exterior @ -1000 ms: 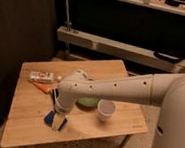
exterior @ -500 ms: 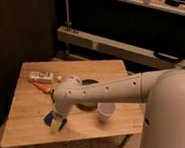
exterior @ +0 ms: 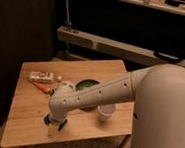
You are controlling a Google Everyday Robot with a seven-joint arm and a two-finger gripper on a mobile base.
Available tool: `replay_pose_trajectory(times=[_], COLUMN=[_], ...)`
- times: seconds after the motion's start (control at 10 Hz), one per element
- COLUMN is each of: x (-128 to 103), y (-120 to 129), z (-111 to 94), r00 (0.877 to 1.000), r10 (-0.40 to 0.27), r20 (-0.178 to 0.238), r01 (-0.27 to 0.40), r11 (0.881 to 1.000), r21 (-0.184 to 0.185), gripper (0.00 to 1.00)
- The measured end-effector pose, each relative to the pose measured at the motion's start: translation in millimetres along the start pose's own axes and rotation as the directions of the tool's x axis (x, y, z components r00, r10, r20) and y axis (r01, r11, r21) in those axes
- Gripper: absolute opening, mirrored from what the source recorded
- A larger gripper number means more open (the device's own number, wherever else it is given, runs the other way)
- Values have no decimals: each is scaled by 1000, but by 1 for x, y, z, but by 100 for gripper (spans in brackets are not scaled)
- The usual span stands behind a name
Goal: Place the white sponge in the ceramic cup
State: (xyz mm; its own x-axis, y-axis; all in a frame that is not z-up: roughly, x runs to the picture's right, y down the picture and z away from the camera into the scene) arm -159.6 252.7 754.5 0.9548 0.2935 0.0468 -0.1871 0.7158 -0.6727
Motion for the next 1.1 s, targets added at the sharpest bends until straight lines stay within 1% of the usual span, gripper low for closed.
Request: replay_pose_trajectory(times=[0.1,0.4,0.6,0.8,1.0,1.1], x=[0,5,6,8,8,8], y=[-3,-16,-19,-18,-17,-14], z=[3,16,22,27,29,29], r00=[1000,1000,1000,1000,1000,999], r10=[7,17,18,20,18,6], r20=[3,5,-2,-11,-20,-43], r01=[-7,-17,-18,-20,-18,-5], r11=[1000,999,999,999,1000,1000], r21=[-2,-29,-38,-27,-10,24], gripper=[80,80,80,78,61,50])
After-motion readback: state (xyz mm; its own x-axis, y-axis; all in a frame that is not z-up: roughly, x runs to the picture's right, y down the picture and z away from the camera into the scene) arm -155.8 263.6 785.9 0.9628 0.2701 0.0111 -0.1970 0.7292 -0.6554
